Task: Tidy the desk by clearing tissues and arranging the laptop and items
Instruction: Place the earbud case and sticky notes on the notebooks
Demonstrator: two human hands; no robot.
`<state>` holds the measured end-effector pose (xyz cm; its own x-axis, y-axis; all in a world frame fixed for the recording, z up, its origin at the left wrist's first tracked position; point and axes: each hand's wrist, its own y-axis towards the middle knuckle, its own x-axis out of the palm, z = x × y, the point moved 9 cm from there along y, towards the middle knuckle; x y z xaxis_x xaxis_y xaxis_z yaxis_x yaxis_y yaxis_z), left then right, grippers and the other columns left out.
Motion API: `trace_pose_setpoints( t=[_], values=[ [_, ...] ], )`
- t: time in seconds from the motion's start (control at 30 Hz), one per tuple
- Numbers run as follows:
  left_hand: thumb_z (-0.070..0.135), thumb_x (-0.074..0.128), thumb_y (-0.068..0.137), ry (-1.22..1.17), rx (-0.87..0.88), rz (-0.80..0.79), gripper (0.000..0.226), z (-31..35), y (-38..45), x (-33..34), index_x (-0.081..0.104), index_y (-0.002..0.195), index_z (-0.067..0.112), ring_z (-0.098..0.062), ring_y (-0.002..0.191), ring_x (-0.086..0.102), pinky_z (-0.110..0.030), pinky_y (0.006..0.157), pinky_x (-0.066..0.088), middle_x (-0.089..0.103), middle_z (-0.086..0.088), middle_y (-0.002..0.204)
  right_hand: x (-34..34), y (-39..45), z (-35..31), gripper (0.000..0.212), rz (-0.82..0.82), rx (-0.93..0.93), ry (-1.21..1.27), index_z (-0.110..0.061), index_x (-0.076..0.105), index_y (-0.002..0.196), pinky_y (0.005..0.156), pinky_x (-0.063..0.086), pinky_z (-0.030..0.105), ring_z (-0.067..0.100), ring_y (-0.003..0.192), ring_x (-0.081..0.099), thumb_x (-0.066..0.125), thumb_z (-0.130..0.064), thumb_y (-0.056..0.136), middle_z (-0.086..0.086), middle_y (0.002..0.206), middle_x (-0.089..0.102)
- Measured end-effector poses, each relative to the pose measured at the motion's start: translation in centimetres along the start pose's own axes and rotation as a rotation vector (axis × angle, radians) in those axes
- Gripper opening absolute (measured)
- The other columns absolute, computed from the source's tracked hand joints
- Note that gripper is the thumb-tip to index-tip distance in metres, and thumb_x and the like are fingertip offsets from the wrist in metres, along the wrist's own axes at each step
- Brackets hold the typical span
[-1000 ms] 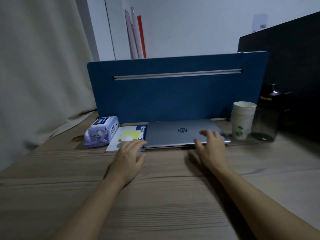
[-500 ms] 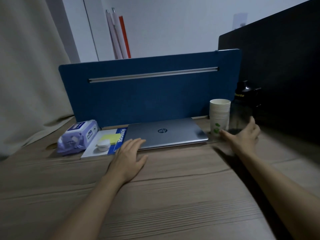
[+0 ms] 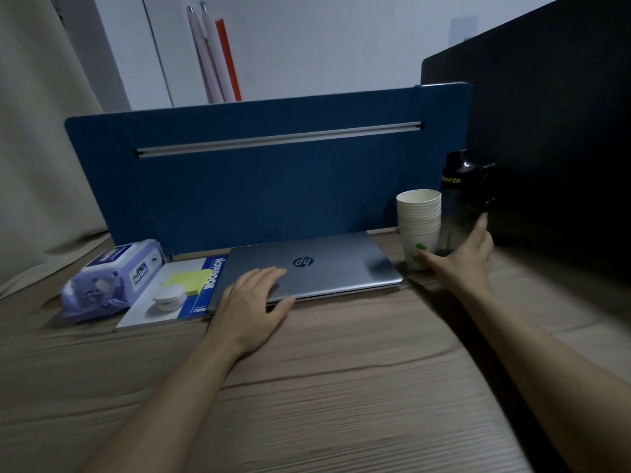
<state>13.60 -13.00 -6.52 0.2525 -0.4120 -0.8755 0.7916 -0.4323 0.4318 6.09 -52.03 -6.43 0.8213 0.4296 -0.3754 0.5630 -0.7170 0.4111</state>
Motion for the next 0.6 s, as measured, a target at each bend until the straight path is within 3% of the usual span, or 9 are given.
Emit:
trace_pose_setpoints(
  t=[0.6],
  values=[
    [0.061,0.042,0.093,-0.027,-0.009,-0.027,0.061,0.1,-0.1,0.1,0.035,0.147,0.035,-0.011,0.143,0.027,-0.041,0.114,0.023,0.038,0.011,0.154,5.3,2.6,-1.2,0.112,-0.036,-0.019,-0.060,-0.032,0.011,0.145,0.108,0.032,0.059,0.047,0.131,0.029,0.089,-0.036,0.065,0.023,0.147,0.020]
  ],
)
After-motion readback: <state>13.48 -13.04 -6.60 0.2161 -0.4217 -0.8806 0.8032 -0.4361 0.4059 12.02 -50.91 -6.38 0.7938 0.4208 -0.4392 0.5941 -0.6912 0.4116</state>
